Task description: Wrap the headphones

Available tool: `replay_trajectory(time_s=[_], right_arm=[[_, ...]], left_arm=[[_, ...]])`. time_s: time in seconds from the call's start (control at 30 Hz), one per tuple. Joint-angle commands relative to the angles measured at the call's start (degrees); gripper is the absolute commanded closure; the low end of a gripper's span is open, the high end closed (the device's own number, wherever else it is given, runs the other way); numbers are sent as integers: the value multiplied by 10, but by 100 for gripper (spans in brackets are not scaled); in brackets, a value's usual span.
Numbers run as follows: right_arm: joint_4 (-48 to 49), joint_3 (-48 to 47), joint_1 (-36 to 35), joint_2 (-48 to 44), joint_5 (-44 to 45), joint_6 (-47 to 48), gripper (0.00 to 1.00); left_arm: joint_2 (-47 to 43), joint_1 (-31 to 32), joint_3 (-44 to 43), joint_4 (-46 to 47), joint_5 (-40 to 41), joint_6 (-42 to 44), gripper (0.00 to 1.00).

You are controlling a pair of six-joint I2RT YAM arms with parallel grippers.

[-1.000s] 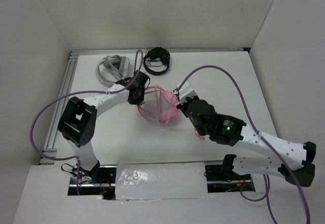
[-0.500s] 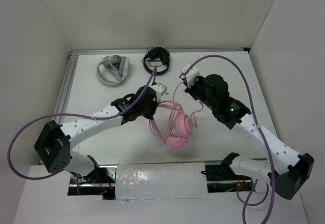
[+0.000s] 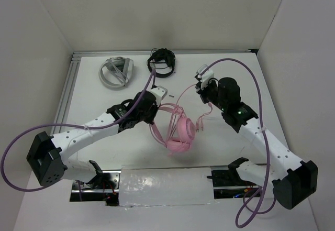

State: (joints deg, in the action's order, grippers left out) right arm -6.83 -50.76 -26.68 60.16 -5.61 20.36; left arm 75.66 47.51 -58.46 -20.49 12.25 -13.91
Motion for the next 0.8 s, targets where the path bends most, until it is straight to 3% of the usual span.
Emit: replay_trajectory(time_s=[0.0, 0.33, 0.6, 0.77], right_arm=[[66, -1, 14, -45, -34, -22, 100], [82, 17, 60, -60, -53, -57, 100], [81, -9, 70, 54, -124, -73, 99], [104, -23, 69, 129, -201, -103, 93]], left_arm=[[-21, -5, -3, 26, -6, -35, 100], [-53, -6, 11, 33, -43, -35, 100], [-145, 8, 34, 89, -173, 18, 100], [-163, 13, -9, 89, -191, 27, 100]])
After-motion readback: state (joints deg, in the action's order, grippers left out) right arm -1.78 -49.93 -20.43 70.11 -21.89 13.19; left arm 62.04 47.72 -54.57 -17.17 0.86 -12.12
